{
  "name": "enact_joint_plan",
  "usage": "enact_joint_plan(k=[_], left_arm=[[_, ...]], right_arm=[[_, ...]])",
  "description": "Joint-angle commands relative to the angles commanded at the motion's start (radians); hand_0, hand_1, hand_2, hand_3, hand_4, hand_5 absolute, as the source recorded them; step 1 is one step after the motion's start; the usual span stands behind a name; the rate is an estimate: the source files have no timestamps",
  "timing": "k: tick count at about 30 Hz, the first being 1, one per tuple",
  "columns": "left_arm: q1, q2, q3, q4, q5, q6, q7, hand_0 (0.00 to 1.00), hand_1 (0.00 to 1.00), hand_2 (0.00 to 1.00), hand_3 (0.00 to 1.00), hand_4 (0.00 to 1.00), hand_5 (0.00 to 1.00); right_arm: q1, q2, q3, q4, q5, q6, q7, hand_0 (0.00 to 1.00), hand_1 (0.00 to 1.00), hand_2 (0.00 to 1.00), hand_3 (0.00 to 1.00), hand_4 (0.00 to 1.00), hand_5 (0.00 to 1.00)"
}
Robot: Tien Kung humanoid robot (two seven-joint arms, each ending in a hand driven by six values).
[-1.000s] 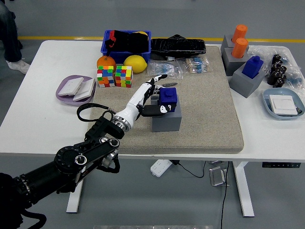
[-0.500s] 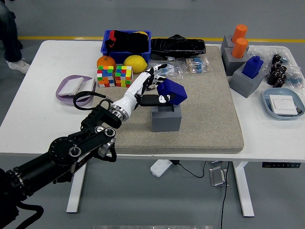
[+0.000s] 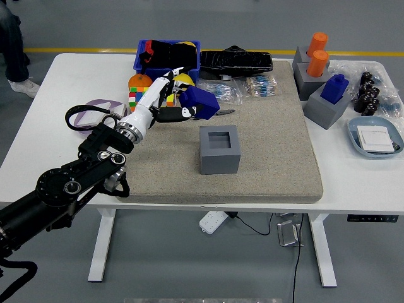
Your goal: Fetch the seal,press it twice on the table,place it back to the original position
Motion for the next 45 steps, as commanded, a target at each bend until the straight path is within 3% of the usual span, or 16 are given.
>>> enact_joint_plan(k=[12,27,35,45], left_arm=[[-0.001,0.033,0.014,-0.007,0.031,-0.008,0.017,0.856,0.564,0.516,0.918,0.727,0.002],[-0.067,0.177,0.099,-0.087,0.175,-0.082,0.161,0.84,0.529,0.49,0.916,0.733,0.002],[-0.098,0.21,0.179,-0.091,0.216,-0.123,0.215,0.84,0.52,0.48,0.916,0.733,0.002],[-0.112,0.217,0.237,-0.073,0.284,-0.146,0.258,0.838,0.509,0.465,0.915,0.732,0.002]], right_arm=[[0.004,-0.004,-0.004,0.002,0.002,0.0,0.0,0.885,0.748,0.751,0.743,0.832,0.521],[0.003,-0.014,0.002,0.002,0.0,-0.001,0.0,0.885,0.748,0.751,0.743,0.832,0.523],[0.001,-0.014,0.011,0.001,0.0,-0.001,0.0,0.885,0.748,0.751,0.743,0.832,0.522],[-0.002,-0.011,0.018,-0.001,-0.001,-0.001,0.0,0.885,0.748,0.751,0.743,0.832,0.523]])
